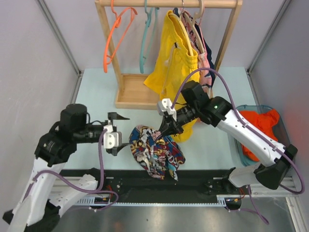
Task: Place the shorts on the hanger
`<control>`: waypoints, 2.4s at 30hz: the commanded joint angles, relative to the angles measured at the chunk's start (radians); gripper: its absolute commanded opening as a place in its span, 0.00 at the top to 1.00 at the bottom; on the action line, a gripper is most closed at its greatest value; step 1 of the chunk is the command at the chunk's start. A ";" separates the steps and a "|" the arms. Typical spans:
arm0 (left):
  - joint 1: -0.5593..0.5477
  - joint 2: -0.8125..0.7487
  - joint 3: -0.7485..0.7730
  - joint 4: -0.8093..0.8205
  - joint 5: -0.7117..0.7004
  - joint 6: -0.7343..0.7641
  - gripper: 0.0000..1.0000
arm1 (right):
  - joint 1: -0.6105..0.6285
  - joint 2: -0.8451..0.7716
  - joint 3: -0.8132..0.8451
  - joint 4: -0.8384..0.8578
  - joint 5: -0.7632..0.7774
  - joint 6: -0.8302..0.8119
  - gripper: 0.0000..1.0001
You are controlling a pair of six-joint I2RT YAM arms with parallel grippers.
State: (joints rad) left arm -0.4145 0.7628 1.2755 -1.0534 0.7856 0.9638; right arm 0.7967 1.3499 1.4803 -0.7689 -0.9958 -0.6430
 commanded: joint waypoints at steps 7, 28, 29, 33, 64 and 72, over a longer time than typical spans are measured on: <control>-0.449 0.069 0.010 -0.065 -0.232 0.226 0.23 | -0.014 0.193 0.066 -0.220 -0.184 -0.274 1.00; -0.734 0.187 -0.068 0.047 -0.451 0.432 0.32 | 0.073 0.537 0.433 -0.745 -0.224 -0.666 0.99; -0.736 0.190 -0.077 0.062 -0.460 0.432 0.30 | 0.079 0.535 0.430 -0.747 -0.219 -0.667 0.99; -0.741 0.197 -0.097 0.064 -0.480 0.432 0.28 | 0.110 0.528 0.417 -0.745 -0.211 -0.678 0.99; 0.250 0.268 -0.232 0.372 -0.345 -0.572 1.00 | -0.303 0.307 0.110 -0.095 0.104 0.167 0.34; 0.379 0.244 -0.409 0.383 -0.338 -0.678 1.00 | -0.140 0.224 -0.100 -0.046 0.272 0.250 0.44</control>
State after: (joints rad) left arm -0.0418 1.0378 0.9123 -0.7036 0.4038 0.3817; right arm 0.5770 1.5742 1.4357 -0.8669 -0.8318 -0.4744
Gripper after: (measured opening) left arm 0.028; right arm 0.582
